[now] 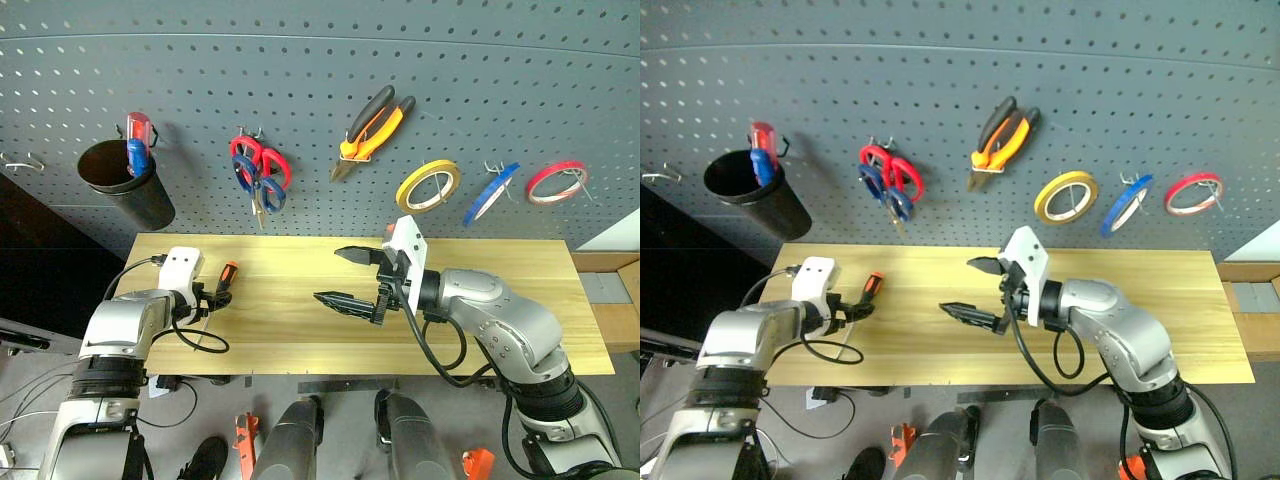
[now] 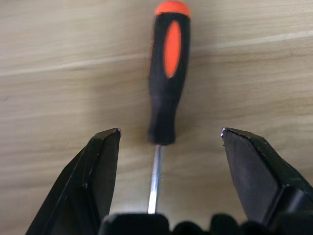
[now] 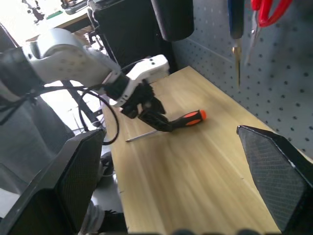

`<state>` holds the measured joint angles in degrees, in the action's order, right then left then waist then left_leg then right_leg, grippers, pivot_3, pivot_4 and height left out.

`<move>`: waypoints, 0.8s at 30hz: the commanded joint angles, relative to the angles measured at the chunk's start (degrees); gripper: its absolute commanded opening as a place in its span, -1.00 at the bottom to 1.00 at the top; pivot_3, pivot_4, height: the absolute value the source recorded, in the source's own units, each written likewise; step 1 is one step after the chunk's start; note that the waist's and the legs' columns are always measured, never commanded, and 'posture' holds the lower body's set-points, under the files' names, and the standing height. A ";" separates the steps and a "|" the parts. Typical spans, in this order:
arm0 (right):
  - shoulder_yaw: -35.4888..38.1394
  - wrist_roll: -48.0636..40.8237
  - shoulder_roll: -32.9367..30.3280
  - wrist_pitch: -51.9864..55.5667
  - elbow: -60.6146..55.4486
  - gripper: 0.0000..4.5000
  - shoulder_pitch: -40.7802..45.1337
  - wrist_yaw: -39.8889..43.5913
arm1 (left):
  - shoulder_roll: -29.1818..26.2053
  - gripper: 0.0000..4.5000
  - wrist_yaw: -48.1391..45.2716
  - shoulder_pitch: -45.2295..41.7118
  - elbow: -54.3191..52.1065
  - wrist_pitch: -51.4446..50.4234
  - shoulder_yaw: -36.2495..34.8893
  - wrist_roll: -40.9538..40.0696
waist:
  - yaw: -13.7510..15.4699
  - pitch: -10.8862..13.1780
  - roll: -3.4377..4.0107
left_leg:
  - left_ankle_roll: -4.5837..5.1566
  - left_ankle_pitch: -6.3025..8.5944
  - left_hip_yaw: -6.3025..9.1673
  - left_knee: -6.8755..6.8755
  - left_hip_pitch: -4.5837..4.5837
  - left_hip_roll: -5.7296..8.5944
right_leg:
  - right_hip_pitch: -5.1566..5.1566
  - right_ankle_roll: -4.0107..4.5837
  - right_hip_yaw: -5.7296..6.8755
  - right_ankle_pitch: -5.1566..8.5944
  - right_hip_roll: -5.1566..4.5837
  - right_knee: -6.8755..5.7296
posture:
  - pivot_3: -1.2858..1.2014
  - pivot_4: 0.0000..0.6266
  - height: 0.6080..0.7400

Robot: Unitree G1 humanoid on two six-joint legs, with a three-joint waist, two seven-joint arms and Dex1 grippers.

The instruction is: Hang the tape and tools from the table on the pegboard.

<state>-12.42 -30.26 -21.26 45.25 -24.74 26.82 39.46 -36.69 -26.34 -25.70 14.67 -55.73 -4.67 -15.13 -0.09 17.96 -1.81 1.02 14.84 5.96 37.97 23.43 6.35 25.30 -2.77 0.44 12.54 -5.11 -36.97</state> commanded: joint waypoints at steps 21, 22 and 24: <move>1.41 -3.22 -2.00 4.29 -6.77 1.00 -1.98 -3.26 | 2.75 -0.78 2.42 -3.17 9.41 9.78 -0.09 5.28 | -0.09 1.84 0.15 | 0.00 0.00 0.03 0.00 0.14 -0.01 | 0.09 -0.01 0.07 0.01 -0.05 0.00 | 0.04 0.37 1.00; 1.35 -3.25 -2.02 4.19 -6.59 1.00 -1.87 -3.25 | 2.65 -0.78 2.17 -2.92 8.82 9.83 -0.30 5.09 | -0.09 1.95 0.15 | 0.00 -0.01 0.02 0.00 0.14 -0.01 | 0.09 -0.01 0.06 0.01 -0.05 0.00 | 0.04 0.36 1.00; 1.49 -3.68 -2.27 4.13 -6.50 1.00 -1.64 -2.90 | 2.06 -0.78 0.30 -0.94 5.05 9.56 -0.73 3.93 | -0.10 2.09 0.15 | -0.01 -0.01 0.02 0.00 0.14 0.00 | 0.10 -0.01 0.06 0.01 -0.05 0.00 | 0.04 0.35 1.00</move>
<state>-11.89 -32.76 -23.35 49.77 -29.10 25.20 36.14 -34.16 -24.40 -28.51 22.27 -46.07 -4.93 -10.47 -0.18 20.05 -1.67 1.01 14.83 5.98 37.97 23.59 6.34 25.41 -2.78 0.50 12.54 -5.17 -36.96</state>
